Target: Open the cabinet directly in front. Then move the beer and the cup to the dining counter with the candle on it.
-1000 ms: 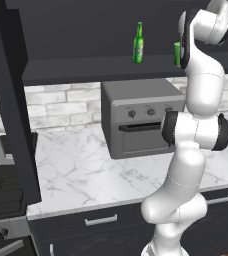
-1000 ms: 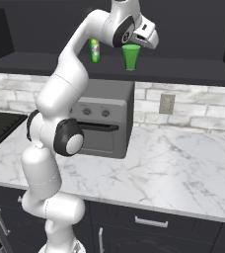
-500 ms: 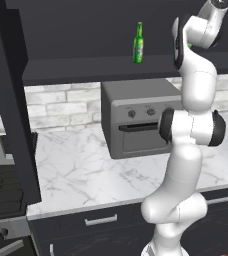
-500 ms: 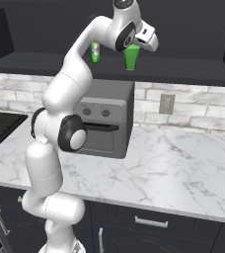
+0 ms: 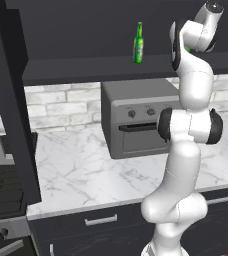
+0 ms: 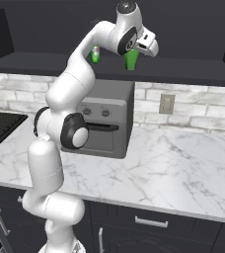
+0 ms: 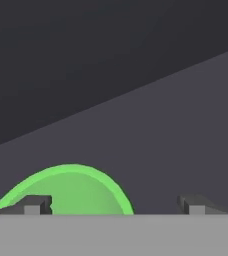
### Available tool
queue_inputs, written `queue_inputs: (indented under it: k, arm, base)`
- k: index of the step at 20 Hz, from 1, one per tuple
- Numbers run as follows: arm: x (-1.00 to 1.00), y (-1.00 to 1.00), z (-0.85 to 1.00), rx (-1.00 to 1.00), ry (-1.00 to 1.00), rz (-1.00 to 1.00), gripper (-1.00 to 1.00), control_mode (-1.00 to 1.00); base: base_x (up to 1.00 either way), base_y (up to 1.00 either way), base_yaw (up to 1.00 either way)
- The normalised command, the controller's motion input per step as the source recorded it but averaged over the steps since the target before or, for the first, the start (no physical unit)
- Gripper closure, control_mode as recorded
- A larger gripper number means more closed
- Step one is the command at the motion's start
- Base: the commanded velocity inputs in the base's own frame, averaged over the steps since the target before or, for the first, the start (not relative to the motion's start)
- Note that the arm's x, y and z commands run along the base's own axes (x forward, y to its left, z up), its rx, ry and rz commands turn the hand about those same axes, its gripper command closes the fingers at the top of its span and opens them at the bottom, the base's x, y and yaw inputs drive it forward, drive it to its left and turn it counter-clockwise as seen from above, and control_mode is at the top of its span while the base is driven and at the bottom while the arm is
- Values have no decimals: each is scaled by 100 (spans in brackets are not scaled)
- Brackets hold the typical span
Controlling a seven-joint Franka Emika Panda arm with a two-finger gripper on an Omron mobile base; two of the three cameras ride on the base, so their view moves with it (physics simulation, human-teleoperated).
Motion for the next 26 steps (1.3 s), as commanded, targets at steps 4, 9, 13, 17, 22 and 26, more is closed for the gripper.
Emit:
queue_inputs:
  k: [4,9,13,17,22,26]
  arm:
    - [0,0,-45,0,4,0,-100,-100]
    - [0,0,-28,0,0,0,100,-100]
    - [0,0,-6,1,0,0,100,-100]
    - [0,0,0,0,-9,0,100,-100]
    - [-13,0,6,-10,-57,0,100,-100]
    - [-16,0,2,-4,-35,0,100,-100]
  base:
    - [0,0,0]
    - [0,0,0]
    - [0,0,0]
    - [0,0,0]
    - [0,0,0]
    - [0,0,0]
